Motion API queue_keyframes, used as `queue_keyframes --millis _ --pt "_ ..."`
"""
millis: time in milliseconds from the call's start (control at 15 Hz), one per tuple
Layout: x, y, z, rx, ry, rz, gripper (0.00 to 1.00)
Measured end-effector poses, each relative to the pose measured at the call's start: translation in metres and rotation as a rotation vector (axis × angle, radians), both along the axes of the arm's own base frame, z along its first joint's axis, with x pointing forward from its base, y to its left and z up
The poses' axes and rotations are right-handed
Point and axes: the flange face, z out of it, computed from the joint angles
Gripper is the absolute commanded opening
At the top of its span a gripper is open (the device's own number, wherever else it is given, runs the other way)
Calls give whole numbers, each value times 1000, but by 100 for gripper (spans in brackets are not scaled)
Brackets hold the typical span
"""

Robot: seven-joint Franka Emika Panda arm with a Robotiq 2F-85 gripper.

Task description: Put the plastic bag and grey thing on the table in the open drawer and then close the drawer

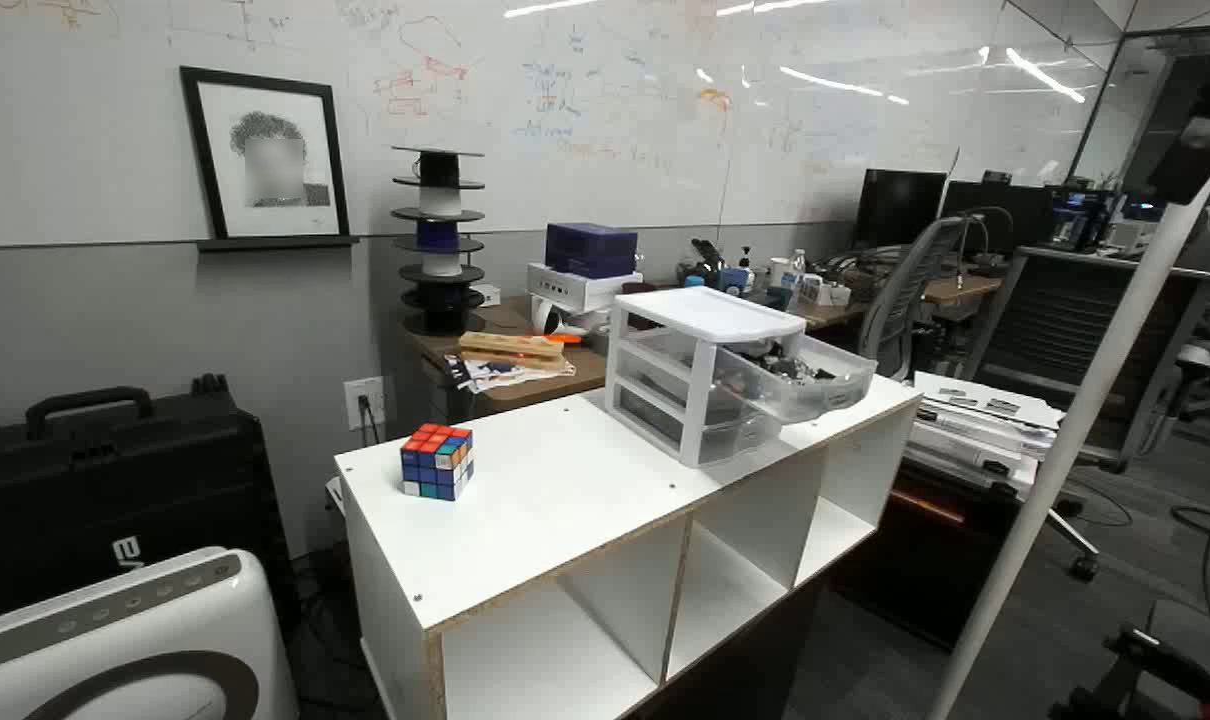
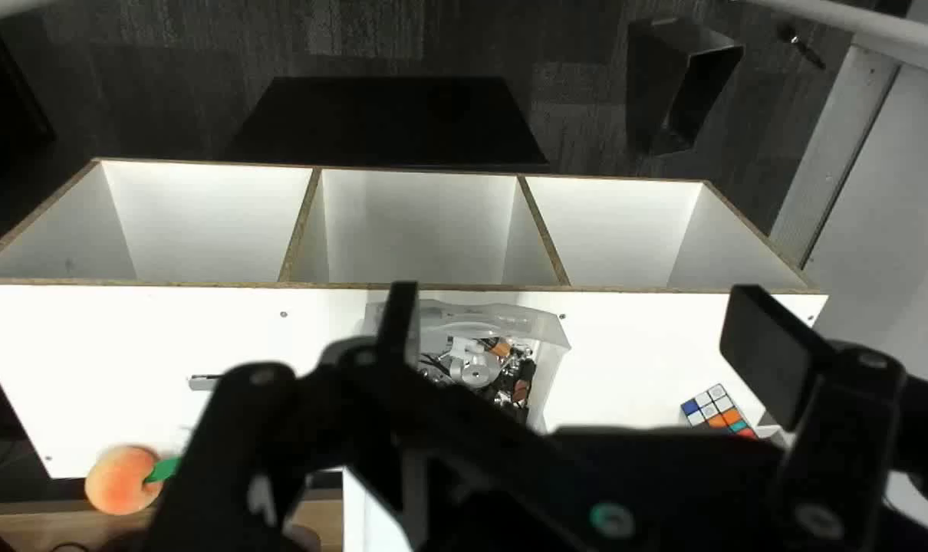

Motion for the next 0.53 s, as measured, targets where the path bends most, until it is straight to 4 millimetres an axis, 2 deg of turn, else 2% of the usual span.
queue_keyframes --millis 533 --pt "0 0 6 0 -14 0 100"
